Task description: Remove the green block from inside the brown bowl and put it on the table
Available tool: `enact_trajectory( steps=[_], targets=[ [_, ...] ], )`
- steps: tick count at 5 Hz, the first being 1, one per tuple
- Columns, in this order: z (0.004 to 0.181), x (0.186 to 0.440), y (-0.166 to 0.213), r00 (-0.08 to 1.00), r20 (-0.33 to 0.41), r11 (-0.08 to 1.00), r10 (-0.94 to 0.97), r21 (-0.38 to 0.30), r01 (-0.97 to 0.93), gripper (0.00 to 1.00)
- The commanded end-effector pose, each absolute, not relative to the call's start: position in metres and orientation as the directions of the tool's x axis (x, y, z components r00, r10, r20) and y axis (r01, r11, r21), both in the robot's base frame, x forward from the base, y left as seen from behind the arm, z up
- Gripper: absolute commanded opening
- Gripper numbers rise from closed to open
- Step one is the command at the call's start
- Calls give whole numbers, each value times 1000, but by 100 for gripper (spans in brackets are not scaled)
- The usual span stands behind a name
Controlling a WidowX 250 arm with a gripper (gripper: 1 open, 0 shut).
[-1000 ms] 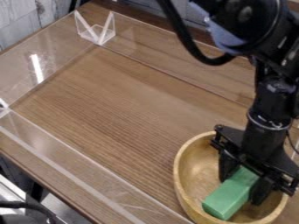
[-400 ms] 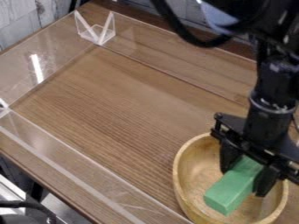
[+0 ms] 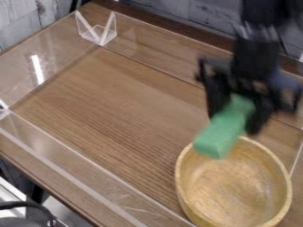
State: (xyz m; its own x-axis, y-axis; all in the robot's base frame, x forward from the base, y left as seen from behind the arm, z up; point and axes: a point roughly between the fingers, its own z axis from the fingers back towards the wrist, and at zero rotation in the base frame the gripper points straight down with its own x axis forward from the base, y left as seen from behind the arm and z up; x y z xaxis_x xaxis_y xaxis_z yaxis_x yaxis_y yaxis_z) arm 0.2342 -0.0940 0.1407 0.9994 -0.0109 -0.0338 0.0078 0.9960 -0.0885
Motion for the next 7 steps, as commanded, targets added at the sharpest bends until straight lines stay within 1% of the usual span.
enact_trajectory(
  steps=[1,2,4,6,7],
  targets=[
    [173,242,-67,997,50,993,65,-105,-60,0],
    [166,226,-83,996,55,992,70,-105,-64,0],
    [156,202,-114,998,65,994,2,-106,5,0],
    [138,198,-121,996,87,994,18,-105,-9,0],
    [133,198,-121,996,90,994,23,-104,-14,0]
  ],
)
